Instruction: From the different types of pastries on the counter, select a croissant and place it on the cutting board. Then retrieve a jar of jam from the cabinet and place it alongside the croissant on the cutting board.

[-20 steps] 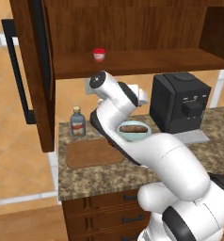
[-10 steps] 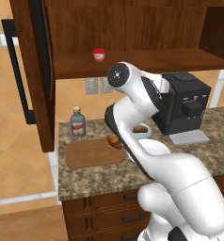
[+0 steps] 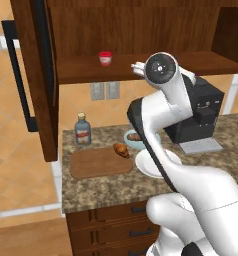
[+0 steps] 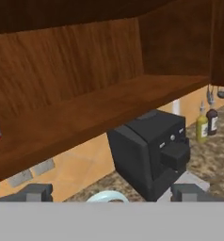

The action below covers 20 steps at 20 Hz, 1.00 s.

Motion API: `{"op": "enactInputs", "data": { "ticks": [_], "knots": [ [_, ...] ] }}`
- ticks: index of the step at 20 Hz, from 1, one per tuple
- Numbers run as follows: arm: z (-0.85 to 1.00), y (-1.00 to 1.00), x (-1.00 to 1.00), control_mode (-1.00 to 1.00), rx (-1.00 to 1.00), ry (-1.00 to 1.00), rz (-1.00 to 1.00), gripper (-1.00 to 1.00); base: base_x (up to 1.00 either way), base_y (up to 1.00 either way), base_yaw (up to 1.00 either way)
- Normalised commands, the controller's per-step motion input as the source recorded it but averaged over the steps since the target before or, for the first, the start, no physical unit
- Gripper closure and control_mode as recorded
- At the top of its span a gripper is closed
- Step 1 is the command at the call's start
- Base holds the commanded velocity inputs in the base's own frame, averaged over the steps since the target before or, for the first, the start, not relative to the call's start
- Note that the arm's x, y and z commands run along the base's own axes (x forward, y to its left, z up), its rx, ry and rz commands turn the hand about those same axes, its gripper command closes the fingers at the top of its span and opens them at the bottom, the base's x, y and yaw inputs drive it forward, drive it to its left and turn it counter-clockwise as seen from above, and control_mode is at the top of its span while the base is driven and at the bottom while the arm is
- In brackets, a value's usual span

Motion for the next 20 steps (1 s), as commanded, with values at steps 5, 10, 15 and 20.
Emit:
{"op": "enactInputs", "data": {
  "ticks": [5,10,15,20],
  "knots": [
    [0.36,0.02,0.56,-1.00,0.20,0.02,0.12,-1.00,0.00,0.00,0.00],
    [0.27,0.01,0.12,-1.00,0.03,-0.01,0.08,-1.00,0.00,0.00,0.00],
    [-0.02,0.38,-0.05,-1.00,-0.01,-0.07,0.12,-1.00,0.00,0.00,0.00],
    [0.03,0.61,0.03,-1.00,0.00,-0.29,0.36,-1.00,0.00,0.00,0.00]
  ]
}}
